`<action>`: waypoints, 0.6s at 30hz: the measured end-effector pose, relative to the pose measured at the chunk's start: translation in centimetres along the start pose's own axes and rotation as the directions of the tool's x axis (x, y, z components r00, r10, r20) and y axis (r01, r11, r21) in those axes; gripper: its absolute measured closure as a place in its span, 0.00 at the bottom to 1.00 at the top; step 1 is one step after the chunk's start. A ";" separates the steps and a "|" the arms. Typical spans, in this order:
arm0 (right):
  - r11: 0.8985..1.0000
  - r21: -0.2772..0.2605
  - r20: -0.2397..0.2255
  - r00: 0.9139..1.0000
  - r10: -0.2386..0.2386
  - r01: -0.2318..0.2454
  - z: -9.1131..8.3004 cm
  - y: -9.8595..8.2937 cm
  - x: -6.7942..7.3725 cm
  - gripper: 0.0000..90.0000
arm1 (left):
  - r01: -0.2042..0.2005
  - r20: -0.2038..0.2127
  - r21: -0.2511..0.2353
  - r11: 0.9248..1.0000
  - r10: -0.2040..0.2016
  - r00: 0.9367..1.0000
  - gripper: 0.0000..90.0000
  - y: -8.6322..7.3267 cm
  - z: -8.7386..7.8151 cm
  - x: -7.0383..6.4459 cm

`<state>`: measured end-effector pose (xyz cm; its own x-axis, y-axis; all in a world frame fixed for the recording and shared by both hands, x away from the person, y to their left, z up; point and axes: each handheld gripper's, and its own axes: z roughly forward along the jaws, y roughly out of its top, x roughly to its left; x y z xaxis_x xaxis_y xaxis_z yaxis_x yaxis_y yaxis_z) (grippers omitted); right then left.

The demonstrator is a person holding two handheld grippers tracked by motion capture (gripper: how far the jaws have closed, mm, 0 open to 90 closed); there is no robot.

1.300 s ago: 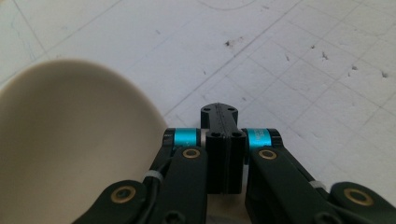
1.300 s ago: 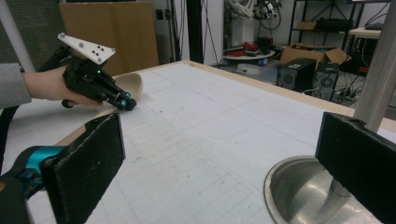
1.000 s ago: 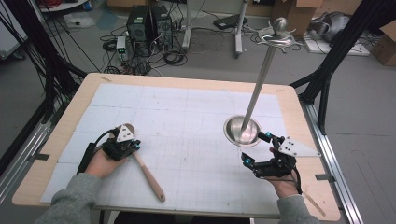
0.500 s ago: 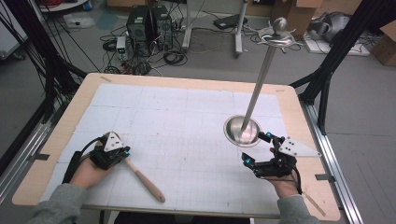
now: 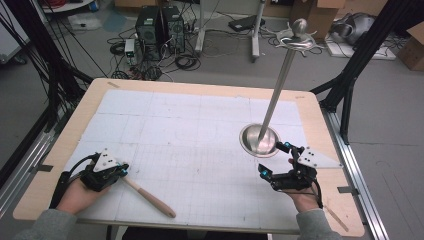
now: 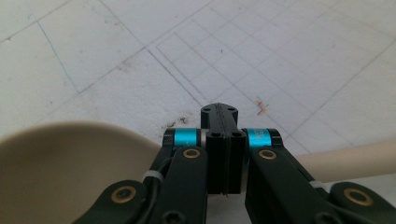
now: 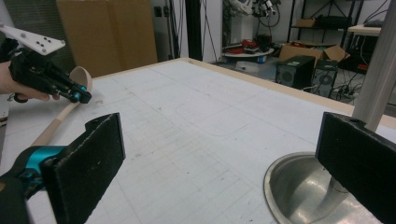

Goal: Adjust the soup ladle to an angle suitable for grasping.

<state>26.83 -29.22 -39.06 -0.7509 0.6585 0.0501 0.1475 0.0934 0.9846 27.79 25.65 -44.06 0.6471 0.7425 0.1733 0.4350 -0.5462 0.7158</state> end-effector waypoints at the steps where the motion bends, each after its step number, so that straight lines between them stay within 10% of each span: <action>1: 1.000 0.000 0.000 1.000 0.000 0.000 0.0 0.0 0.0 0.00 | 0.027 0.001 0.004 1.000 -0.027 1.000 1.00 0.0 0.4 0.0; 12: 1.000 0.008 -0.004 1.000 0.004 -0.004 0.1 0.0 0.0 0.00 | 0.043 0.022 -0.062 0.997 -0.042 0.999 1.00 -0.4 0.4 0.3; 14: 1.000 0.005 -0.001 1.000 0.005 -0.005 0.2 0.0 -0.1 0.00 | 0.077 0.035 -0.178 0.981 -0.071 0.997 1.00 0.0 -0.9 0.2; 18: 1.000 0.008 -0.003 1.000 0.004 -0.004 0.3 0.0 -0.1 0.00 | 0.043 0.077 -0.258 0.965 -0.024 0.997 1.00 0.4 -2.6 -1.3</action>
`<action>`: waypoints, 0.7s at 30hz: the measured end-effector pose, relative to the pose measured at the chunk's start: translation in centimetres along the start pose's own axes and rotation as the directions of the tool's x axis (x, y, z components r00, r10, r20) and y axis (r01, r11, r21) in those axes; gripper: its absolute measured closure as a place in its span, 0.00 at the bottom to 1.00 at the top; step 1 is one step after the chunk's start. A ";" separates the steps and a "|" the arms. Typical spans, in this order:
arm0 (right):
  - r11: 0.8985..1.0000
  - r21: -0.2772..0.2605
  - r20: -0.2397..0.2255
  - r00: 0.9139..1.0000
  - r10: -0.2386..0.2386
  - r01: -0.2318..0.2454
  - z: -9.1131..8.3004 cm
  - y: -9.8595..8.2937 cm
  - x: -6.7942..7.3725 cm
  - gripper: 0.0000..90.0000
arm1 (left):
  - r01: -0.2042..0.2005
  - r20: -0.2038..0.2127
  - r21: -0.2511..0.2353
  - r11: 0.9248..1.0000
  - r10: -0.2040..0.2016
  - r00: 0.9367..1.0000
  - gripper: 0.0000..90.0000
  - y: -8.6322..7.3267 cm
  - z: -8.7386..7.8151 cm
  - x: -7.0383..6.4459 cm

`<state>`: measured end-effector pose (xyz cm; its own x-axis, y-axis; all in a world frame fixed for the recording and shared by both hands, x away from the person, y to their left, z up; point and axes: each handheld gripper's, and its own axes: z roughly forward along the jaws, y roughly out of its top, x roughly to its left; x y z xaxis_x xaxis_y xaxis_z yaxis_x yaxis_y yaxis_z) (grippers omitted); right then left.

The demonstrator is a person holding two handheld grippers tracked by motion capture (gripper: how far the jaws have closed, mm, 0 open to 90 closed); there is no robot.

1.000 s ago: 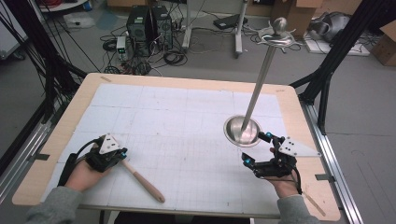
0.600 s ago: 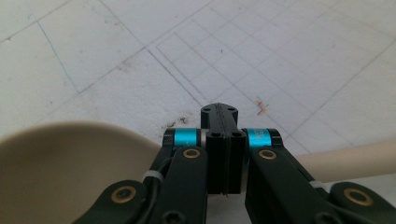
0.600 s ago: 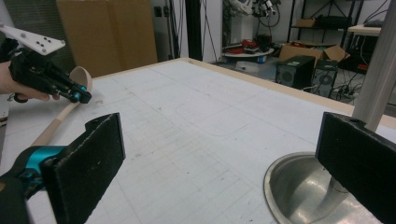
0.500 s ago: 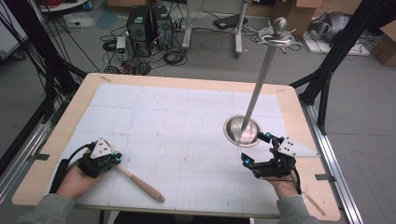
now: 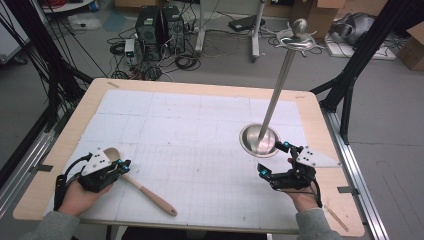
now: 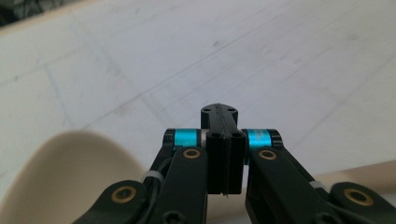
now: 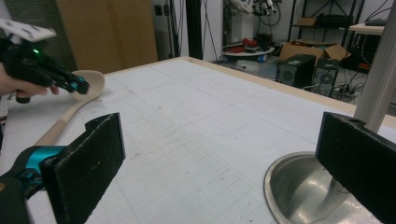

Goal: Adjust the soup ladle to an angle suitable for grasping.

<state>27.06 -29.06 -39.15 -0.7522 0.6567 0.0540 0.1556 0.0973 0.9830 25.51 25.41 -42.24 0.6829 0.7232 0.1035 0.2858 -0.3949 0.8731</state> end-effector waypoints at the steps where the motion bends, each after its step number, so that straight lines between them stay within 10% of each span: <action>1: 1.000 0.003 0.001 1.000 -0.001 0.001 0.0 0.0 0.0 0.00 | -0.020 0.020 -0.009 1.000 0.020 1.000 1.00 0.2 -0.3 -0.8; 6: 1.000 0.006 0.002 1.000 -0.001 0.001 0.2 0.0 0.0 0.00 | -0.062 0.158 -0.031 0.998 0.066 0.985 1.00 0.7 -1.1 -5.0; 16: 1.000 0.005 -0.010 1.000 -0.004 0.004 0.5 0.1 0.1 0.00 | -0.219 0.367 0.002 0.976 0.203 0.908 1.00 1.0 0.0 -11.7; 21: 1.000 -0.001 -0.010 1.000 -0.006 0.006 0.4 0.1 0.0 0.00 | -0.261 0.411 0.050 0.964 0.218 0.885 1.00 0.3 1.0 -12.5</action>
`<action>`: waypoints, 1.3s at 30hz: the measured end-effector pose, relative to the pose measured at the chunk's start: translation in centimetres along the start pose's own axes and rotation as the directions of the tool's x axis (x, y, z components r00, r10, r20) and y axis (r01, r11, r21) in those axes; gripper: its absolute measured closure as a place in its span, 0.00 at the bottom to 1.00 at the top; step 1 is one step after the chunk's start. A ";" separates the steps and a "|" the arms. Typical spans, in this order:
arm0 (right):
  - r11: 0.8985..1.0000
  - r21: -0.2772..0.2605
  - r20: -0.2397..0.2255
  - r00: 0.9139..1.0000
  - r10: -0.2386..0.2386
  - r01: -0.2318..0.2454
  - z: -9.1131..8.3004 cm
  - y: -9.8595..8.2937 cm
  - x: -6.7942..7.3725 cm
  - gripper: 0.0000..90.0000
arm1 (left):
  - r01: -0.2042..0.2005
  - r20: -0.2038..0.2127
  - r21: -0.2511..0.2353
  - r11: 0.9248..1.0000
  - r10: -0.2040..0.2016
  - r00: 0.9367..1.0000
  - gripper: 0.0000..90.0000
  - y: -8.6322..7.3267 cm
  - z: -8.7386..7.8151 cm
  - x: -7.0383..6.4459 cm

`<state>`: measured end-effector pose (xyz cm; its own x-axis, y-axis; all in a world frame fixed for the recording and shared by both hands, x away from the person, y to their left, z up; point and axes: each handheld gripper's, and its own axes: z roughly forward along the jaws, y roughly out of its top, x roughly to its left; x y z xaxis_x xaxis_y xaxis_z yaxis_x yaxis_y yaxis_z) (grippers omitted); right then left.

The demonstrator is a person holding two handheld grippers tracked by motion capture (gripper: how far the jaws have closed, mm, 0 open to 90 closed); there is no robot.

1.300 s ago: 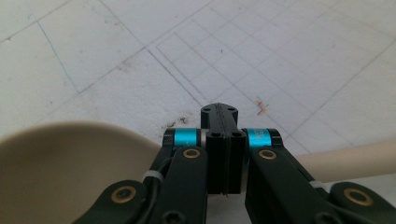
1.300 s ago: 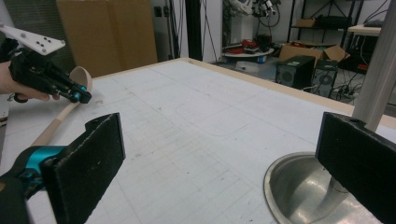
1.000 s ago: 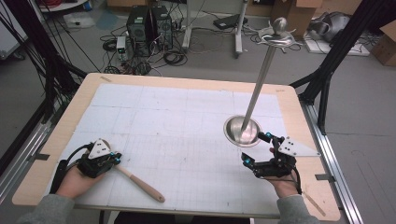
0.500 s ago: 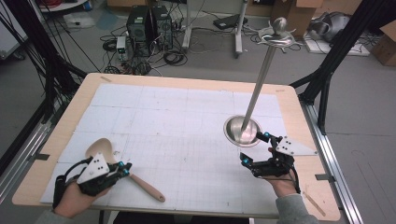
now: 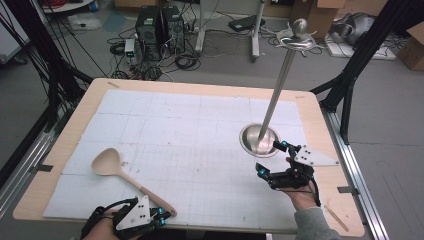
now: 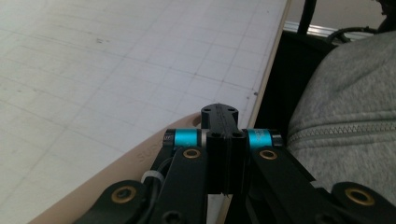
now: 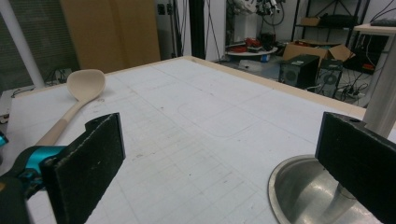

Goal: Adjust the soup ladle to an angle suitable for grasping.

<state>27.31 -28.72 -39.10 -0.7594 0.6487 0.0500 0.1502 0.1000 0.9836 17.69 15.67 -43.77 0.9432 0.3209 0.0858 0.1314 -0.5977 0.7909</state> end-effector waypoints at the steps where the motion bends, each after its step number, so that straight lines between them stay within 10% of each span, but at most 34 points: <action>1: 1.000 0.000 0.001 1.000 0.004 -0.004 0.0 0.0 0.0 0.00 | 0.000 0.006 0.005 1.000 0.000 1.000 1.00 -0.1 0.1 -0.1; 12: 1.000 0.004 0.000 1.000 0.002 -0.002 0.0 0.0 0.1 0.00 | 0.009 -0.003 0.052 0.999 -0.009 1.000 1.00 -0.4 1.3 0.1; 39: 1.000 0.002 0.005 1.000 0.000 0.000 -0.2 0.0 0.1 0.00 | 0.089 -0.014 -0.004 0.996 -0.089 0.996 1.00 -0.8 2.0 2.0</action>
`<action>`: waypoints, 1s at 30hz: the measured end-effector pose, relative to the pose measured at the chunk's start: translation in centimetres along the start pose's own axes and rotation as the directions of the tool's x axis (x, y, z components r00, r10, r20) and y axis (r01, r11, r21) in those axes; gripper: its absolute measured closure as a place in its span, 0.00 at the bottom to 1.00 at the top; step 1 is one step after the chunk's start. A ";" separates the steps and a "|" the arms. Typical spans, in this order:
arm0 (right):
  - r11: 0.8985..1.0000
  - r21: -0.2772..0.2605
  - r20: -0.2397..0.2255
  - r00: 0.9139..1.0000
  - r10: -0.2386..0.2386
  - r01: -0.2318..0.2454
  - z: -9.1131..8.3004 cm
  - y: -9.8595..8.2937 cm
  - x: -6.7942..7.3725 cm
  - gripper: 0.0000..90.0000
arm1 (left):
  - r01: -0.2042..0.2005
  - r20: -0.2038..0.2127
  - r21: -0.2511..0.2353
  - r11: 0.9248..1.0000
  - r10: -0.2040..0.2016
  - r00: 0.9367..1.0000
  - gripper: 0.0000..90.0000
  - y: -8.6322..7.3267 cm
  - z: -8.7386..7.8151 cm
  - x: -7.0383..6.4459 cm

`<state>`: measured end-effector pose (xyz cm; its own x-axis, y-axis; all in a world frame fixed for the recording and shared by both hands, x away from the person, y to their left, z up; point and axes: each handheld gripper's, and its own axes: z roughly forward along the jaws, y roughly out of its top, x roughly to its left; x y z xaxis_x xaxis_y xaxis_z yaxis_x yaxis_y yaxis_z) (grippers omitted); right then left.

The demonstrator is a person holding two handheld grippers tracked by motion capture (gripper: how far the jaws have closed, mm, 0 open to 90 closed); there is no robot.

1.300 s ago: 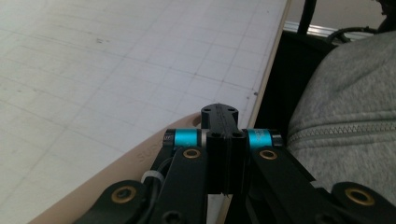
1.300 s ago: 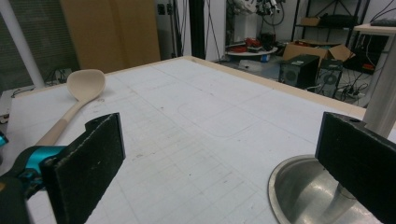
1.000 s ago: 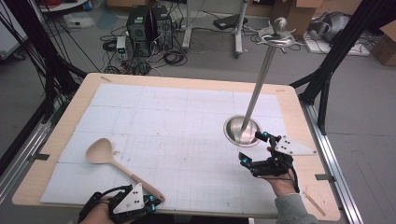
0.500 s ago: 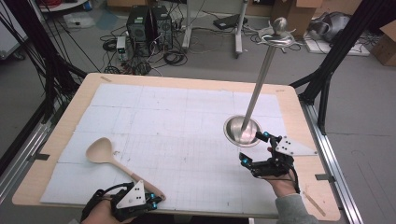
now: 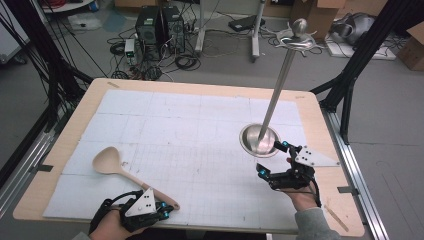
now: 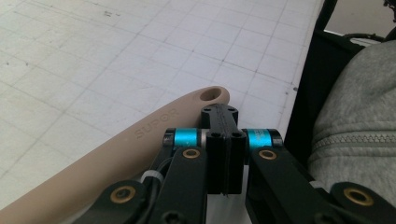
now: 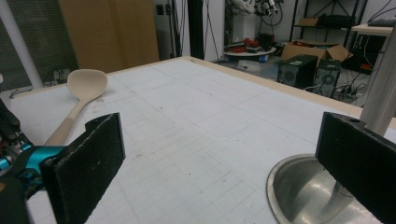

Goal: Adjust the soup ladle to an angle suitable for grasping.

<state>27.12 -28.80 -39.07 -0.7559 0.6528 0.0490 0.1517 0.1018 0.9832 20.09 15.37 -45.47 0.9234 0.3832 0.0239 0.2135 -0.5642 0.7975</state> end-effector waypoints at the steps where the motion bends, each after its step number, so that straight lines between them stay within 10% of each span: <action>1: 1.000 0.000 0.001 1.000 0.000 0.000 0.0 0.0 0.0 0.00 | -0.003 -0.005 0.000 1.000 0.003 1.000 1.00 0.0 0.0 0.1; 30: 1.000 -0.007 0.001 1.000 0.002 -0.002 -0.1 0.0 -0.1 0.00 | 0.017 -0.043 -0.003 1.000 -0.017 0.999 1.00 1.3 1.6 1.1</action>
<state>27.14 -28.93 -39.03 -0.7547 0.6541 0.0504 0.1483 0.0952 0.9843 21.88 13.89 -45.42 0.9048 0.4243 0.0361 0.2283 -0.5550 0.7999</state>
